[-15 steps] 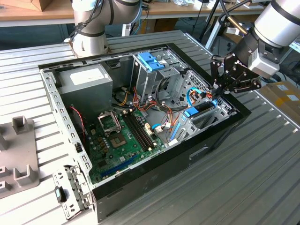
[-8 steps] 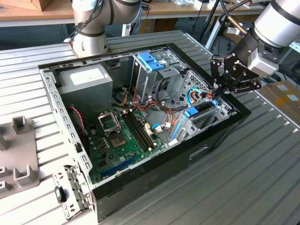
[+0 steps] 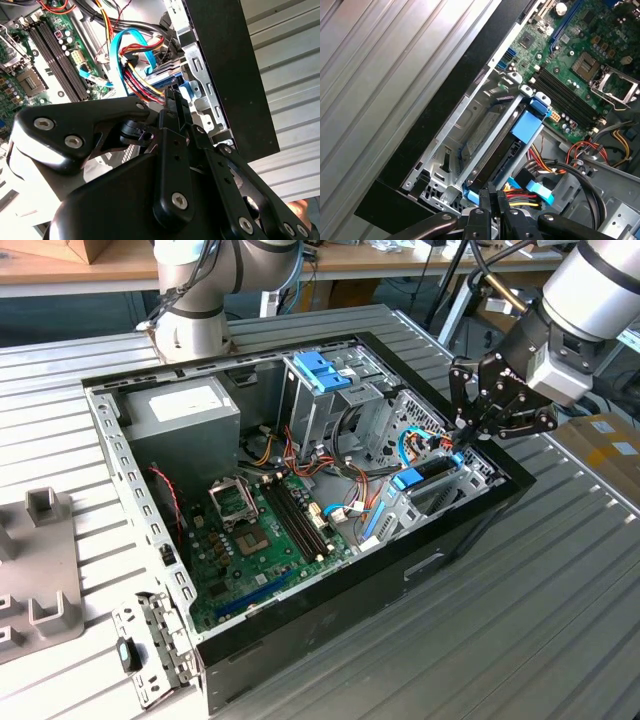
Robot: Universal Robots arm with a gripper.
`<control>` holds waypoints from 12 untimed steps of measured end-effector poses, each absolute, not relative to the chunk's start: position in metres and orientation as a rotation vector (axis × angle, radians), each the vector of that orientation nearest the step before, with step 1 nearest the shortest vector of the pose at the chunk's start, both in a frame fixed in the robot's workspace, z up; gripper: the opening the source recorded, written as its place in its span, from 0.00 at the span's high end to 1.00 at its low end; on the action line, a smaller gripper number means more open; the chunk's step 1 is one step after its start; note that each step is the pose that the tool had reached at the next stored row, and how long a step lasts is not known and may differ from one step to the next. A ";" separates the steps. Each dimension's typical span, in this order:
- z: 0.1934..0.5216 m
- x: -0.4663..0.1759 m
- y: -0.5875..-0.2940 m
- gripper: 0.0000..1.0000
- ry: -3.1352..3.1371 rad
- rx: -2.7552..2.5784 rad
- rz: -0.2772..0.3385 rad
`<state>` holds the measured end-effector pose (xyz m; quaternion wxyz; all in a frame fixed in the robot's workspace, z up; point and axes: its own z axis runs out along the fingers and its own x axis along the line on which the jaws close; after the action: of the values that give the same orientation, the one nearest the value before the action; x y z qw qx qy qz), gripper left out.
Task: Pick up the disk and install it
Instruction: 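Insert the first disk wire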
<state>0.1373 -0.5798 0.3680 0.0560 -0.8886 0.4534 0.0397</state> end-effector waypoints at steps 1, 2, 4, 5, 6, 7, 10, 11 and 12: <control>0.368 0.137 -0.580 0.83 1.378 -2.695 0.120; 0.368 0.137 -0.580 0.83 1.383 -2.693 0.120; 0.368 0.137 -0.580 0.83 1.388 -2.690 0.120; 0.368 0.137 -0.580 0.83 1.393 -2.687 0.119; 0.368 0.137 -0.580 0.83 1.396 -2.686 0.119; 0.368 0.137 -0.580 0.83 1.398 -2.684 0.119; 0.368 0.137 -0.580 0.83 1.408 -2.679 0.118; 0.368 0.137 -0.580 0.83 1.411 -2.677 0.118; 0.368 0.137 -0.580 0.83 1.414 -2.676 0.118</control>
<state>0.1373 -0.5798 0.3681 0.0565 -0.8821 0.4661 0.0389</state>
